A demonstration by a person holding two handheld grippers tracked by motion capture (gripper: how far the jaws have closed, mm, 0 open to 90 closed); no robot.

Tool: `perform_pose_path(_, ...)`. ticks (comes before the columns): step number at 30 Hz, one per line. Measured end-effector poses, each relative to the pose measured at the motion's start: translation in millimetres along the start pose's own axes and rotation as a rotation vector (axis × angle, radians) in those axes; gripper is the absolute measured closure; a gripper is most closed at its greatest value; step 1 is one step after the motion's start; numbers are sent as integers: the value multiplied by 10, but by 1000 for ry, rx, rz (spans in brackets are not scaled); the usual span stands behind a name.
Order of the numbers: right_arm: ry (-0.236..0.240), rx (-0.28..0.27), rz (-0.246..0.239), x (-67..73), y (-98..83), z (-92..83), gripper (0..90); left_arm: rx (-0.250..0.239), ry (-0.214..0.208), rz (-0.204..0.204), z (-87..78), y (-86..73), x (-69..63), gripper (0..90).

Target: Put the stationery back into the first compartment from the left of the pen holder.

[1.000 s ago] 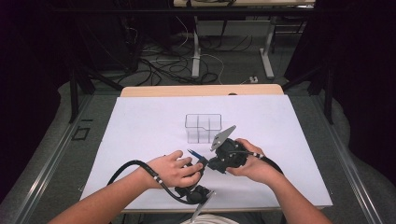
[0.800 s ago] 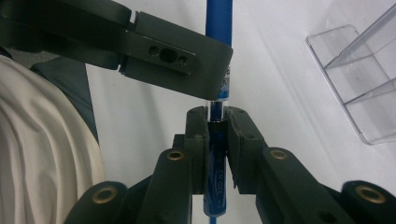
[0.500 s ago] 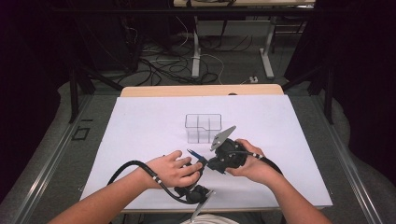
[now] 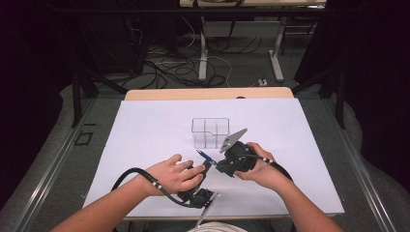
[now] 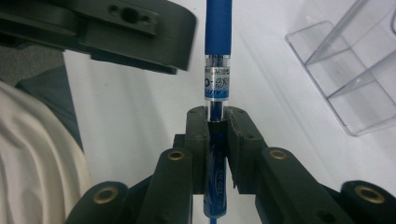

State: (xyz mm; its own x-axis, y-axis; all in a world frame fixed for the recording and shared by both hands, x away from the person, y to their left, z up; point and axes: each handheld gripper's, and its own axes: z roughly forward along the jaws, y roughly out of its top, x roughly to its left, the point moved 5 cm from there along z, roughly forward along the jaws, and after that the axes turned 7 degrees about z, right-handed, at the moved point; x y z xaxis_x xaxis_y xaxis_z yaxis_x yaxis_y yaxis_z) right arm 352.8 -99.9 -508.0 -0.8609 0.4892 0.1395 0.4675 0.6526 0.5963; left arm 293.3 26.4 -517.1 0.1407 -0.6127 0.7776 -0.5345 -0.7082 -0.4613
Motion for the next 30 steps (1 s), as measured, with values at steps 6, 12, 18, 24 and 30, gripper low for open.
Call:
perform_pose_path(6,-28,-36,45,-78,2,-27,798,-6,-22,-75,-15,-33,-24,651)
perform_pose_path(12,-52,-75,68,-127,15,-69,799,-12,-65,-157,-13,-67,-47,615)
perform_pose_path(18,-69,-114,91,-166,35,-107,798,-13,-89,-216,4,-119,-60,589)
perform_pose_path(24,-79,-163,101,-206,56,-158,798,-18,-120,-377,38,-207,-78,586)
perform_pose_path(30,-97,-226,122,-260,86,-220,799,-21,-190,-494,78,-304,-75,570)
